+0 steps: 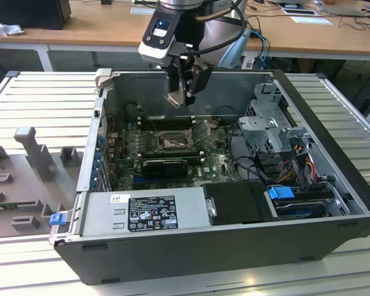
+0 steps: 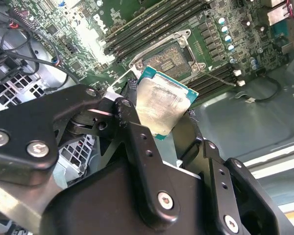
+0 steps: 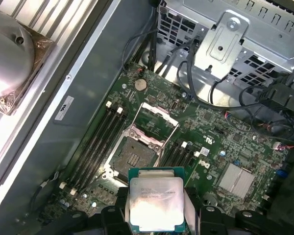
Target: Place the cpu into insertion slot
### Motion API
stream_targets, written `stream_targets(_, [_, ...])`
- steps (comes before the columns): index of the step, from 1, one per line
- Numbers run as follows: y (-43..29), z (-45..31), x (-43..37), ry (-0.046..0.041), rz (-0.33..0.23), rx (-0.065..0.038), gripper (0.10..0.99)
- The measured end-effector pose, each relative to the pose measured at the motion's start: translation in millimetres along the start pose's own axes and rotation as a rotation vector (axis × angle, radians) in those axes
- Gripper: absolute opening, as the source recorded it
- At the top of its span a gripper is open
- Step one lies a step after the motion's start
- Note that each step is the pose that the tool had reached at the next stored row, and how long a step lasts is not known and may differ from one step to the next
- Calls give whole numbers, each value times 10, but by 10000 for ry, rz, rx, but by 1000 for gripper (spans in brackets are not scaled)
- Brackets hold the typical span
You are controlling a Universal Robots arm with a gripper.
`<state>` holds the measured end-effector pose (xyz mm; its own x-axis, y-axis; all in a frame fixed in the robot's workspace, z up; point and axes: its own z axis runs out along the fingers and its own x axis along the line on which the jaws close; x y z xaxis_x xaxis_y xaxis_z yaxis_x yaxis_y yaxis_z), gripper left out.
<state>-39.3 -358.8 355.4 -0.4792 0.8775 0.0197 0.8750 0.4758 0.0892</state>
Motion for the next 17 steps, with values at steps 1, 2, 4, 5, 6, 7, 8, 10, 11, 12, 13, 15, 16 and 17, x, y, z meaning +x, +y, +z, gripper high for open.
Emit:
stream_targets(1, [0, 0, 0, -6, 59, -1, 529])
stream_targets(2, [0, 0, 0, -9, 103, -2, 529])
stream_targets(4, [0, 0, 0, -17, 190, -4, 529])
stream_targets(5, [0, 0, 0, -23, 261, -5, 529])
stream_targets(6, [0, 0, 0, -29, 322, -6, 529])
stream_targets(7, [0, 0, 0, -32, 350, -7, 529])
stream_targets(8, [0, 0, 0, -35, 392, -8, 529])
stream_targets(10, [0, 0, 0, -43, 482, -9, 529])
stream_targets(11, [0, 0, 0, -47, 528, -10, 529])
stream_targets(12, [0, 1, 0, -51, 563, -11, 529])
stream_targets(13, [0, 2, 0, -55, 617, -13, 529])
stream_targets(15, [0, 9, 0, -63, 697, -13, 529])
stream_targets(16, [-1, 13, 0, -66, 713, -12, 529])
stream_targets(17, [-2, 24, -1, -70, 725, -12, 529])
